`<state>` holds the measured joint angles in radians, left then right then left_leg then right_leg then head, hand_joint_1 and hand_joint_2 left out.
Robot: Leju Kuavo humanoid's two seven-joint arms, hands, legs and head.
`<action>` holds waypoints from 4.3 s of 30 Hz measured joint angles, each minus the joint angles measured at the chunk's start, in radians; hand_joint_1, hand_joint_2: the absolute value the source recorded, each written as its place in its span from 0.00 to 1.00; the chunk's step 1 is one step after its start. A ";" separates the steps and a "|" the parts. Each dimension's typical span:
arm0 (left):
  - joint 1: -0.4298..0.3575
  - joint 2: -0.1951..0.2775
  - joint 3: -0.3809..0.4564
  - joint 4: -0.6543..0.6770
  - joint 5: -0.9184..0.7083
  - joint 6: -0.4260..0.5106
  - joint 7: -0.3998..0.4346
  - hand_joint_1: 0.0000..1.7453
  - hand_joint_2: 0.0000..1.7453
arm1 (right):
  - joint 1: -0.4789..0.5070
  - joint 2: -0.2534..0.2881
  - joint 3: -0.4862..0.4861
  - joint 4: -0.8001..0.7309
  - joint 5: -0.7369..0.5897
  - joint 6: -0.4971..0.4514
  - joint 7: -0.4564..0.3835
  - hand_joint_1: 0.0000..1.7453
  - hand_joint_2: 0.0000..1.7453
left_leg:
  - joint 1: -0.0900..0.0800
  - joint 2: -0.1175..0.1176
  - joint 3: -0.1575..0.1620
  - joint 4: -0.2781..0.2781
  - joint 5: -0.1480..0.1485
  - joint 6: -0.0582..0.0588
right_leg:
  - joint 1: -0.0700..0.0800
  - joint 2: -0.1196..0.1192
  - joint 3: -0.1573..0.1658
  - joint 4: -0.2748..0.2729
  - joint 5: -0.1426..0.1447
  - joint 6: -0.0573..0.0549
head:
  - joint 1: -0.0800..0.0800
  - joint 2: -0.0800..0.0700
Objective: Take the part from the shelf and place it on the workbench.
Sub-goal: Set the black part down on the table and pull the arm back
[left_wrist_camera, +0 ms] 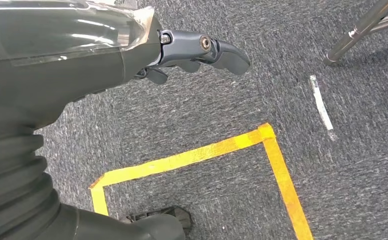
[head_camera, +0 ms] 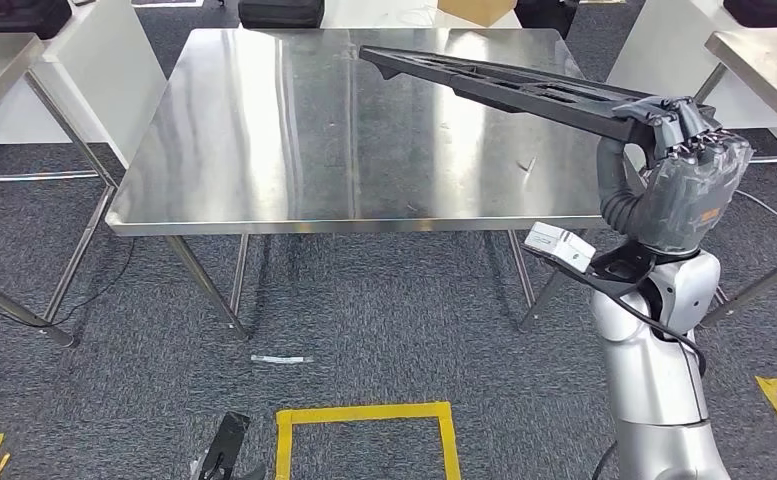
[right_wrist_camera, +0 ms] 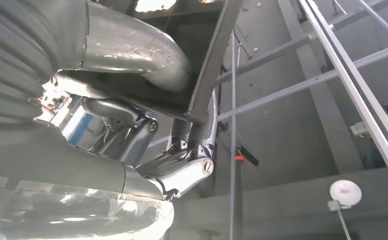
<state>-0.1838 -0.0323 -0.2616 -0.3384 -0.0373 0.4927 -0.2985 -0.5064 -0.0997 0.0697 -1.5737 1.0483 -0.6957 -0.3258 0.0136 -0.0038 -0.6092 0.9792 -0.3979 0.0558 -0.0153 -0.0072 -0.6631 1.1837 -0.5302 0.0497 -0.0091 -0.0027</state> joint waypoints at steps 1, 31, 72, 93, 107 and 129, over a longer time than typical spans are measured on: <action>0.000 -0.001 0.000 0.000 0.001 0.000 0.000 0.00 1.00 | 0.004 0.000 0.000 0.000 0.001 0.000 0.001 1.00 1.00 | 0.001 -0.002 0.000 0.000 -0.001 -0.001 | -0.002 0.003 -0.032 0.058 -0.017 0.001 | 0.001 0.000; -0.005 0.001 0.010 0.000 0.008 0.000 -0.001 0.00 1.00 | 0.003 -0.001 0.001 0.007 0.002 0.000 0.005 1.00 1.00 | -0.023 -0.003 -0.012 0.005 -0.002 0.011 | 0.006 0.008 -0.017 0.049 -0.035 -0.015 | 0.000 0.000; -0.004 -0.009 0.013 0.005 0.017 0.011 -0.009 0.00 1.00 | 0.009 -0.004 0.000 0.013 0.001 0.000 0.005 1.00 1.00 | -0.019 -0.010 0.030 0.029 -0.068 -0.027 | 0.000 0.009 0.035 -0.179 0.124 -0.010 | 0.001 0.000; -0.014 -0.009 0.013 0.004 0.010 0.010 -0.001 0.00 1.00 | -0.026 -0.040 0.082 0.048 0.021 0.000 0.058 1.00 1.00 | -0.015 -0.005 -0.003 0.007 -0.011 0.008 | 0.003 0.012 -0.067 0.089 -0.020 -0.008 | 0.002 0.000; -0.024 -0.013 0.004 0.004 -0.016 -0.004 0.018 0.00 1.00 | -0.053 -0.068 0.198 0.069 0.072 0.000 0.134 1.00 1.00 | -0.011 -0.005 -0.054 0.161 -0.116 -0.044 | -0.009 0.010 0.063 -0.189 0.106 -0.026 | -0.003 0.000; -0.029 -0.019 0.000 0.004 -0.014 -0.004 0.016 0.00 1.00 | -0.079 -0.089 0.298 0.068 0.083 0.015 0.182 1.00 1.00 | -0.030 -0.011 -0.031 0.046 -0.024 -0.006 | -0.004 0.003 0.090 -0.182 0.068 -0.004 | 0.005 0.000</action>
<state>-0.2125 -0.0510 -0.2621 -0.3346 -0.0517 0.4886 -0.2823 -0.5853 -0.1883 0.3678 -1.5057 1.1316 -0.6804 -0.1433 -0.0165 -0.0152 -0.6401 1.0250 -0.4222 0.0500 -0.0190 -0.0045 -0.5733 1.0014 -0.4623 0.0454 -0.0042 -0.0027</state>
